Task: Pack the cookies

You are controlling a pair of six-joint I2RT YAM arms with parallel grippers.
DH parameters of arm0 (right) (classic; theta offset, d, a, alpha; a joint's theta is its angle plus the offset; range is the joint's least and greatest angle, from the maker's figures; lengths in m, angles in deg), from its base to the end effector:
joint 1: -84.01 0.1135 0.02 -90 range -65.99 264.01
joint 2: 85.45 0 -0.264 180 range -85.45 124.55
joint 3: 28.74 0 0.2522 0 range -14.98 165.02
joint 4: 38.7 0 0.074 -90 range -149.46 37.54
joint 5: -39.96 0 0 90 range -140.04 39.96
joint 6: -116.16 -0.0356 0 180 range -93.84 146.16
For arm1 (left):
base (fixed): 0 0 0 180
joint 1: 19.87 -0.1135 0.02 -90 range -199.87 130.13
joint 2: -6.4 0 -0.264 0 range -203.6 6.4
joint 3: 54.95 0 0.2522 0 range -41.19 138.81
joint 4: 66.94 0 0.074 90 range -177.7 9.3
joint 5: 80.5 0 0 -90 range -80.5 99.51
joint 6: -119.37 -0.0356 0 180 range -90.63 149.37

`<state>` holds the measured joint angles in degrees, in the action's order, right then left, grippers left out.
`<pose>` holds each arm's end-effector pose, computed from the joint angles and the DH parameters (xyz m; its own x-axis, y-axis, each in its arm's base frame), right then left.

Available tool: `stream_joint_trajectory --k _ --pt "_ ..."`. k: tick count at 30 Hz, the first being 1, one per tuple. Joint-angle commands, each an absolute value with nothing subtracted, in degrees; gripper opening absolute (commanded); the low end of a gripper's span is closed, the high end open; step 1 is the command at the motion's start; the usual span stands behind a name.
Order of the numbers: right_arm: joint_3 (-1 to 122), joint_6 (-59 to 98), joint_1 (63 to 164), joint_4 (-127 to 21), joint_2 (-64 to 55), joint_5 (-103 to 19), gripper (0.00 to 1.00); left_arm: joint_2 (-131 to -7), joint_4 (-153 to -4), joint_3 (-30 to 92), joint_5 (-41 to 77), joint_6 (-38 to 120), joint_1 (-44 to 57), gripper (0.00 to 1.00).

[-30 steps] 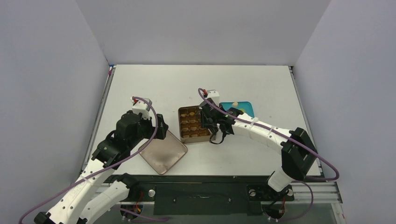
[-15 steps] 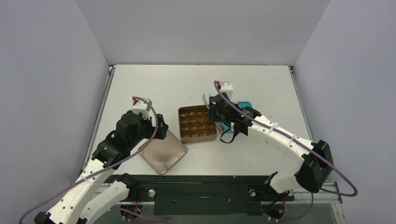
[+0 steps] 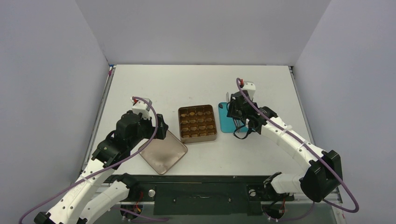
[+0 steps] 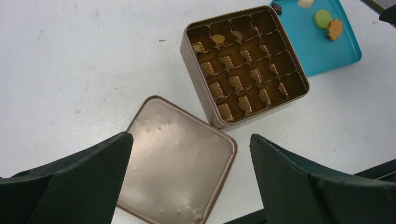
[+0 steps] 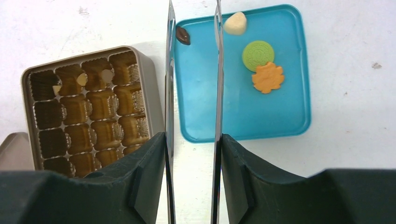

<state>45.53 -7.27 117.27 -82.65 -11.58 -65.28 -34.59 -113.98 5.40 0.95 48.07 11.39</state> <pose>0.2371 0.1443 0.2942 -0.6846 0.1867 -0.7046 0.0087 0.9687 0.2481 0.1356 -0.0761 0.3195 -0.5046 -0.0646 -0.8610 0.2522 0.9427 -0.2185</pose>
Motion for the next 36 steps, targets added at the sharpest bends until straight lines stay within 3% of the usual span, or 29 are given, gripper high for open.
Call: stream_joint_trajectory --k 1,36 --pt "45.2 -6.0 115.2 -80.7 -10.6 -66.7 0.42 -34.2 -112.1 5.9 0.4 48.1 11.1 0.97" --pt "46.5 -4.4 107.6 -74.9 4.1 -61.3 0.46 -35.2 -112.0 6.1 1.0 48.0 10.9 0.97"
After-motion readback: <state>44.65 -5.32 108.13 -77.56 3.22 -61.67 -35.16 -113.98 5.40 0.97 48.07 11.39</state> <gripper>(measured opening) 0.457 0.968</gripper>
